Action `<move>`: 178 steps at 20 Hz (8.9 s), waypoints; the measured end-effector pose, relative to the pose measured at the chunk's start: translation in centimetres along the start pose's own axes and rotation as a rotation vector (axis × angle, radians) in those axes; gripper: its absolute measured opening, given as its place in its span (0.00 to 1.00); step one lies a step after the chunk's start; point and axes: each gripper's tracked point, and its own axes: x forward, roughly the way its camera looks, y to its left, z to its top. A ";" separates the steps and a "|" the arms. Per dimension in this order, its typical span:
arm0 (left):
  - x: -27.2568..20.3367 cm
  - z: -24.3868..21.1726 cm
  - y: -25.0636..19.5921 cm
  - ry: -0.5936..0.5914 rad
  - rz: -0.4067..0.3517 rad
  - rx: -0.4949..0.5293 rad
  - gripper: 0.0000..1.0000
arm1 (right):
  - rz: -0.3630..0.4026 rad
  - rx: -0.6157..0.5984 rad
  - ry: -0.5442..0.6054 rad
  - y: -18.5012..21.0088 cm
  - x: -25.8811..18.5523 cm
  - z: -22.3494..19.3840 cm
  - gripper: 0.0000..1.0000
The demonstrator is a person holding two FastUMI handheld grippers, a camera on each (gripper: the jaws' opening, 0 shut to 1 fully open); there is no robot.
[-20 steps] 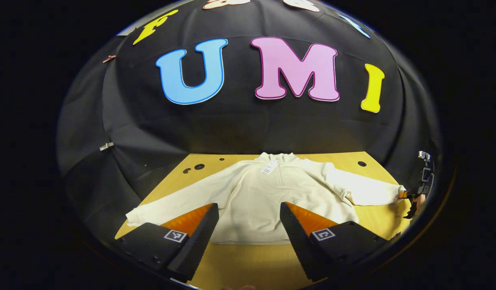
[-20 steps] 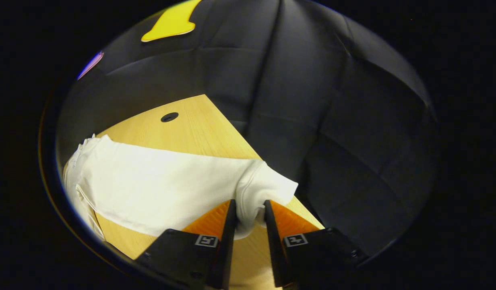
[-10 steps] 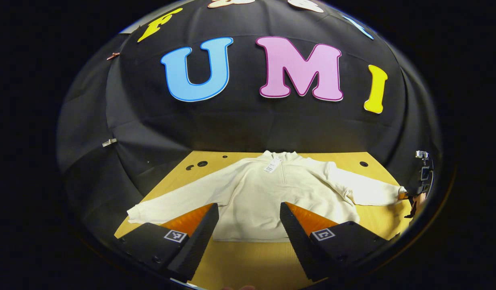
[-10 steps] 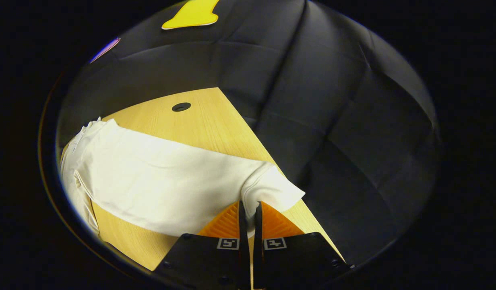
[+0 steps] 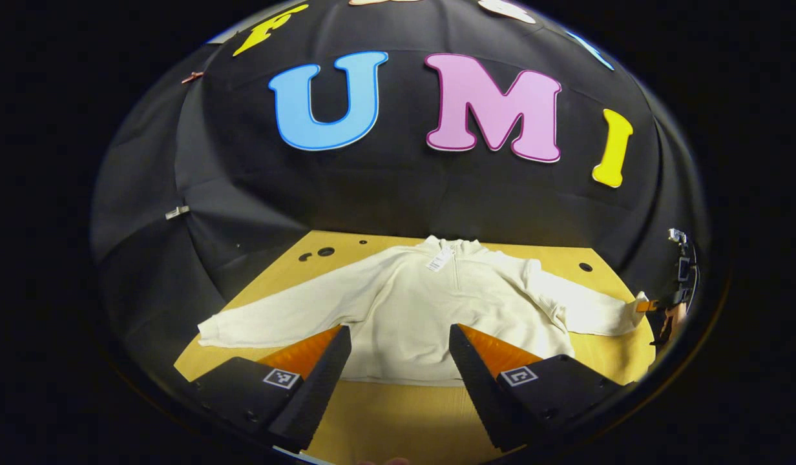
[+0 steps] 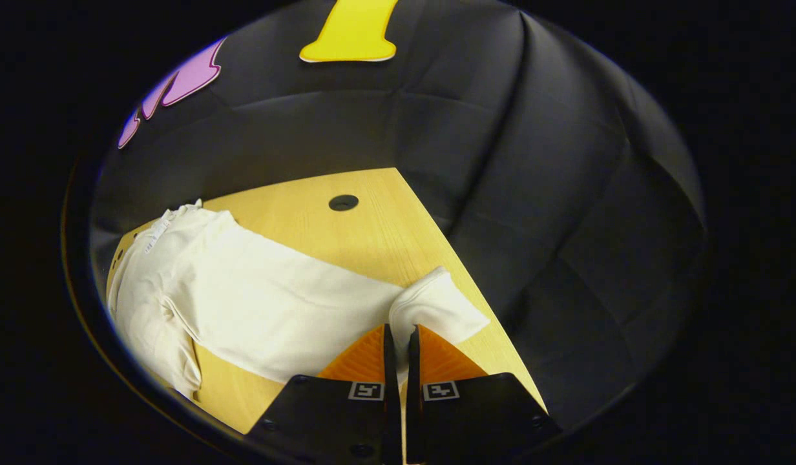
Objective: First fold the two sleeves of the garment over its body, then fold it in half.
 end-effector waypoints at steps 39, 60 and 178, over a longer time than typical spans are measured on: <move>-6.0 -2.8 23.7 0.002 0.347 -0.187 0.98 | 0.727 -0.414 -0.166 66.9 -7.0 7.4 0.07; 5.6 -3.3 33.5 -0.064 0.530 -0.194 0.96 | 0.601 -0.269 -0.211 51.1 -8.1 8.4 0.97; 14.2 -10.7 8.9 0.327 -0.056 0.013 0.98 | 0.324 -0.039 0.126 25.9 -10.3 -12.0 0.99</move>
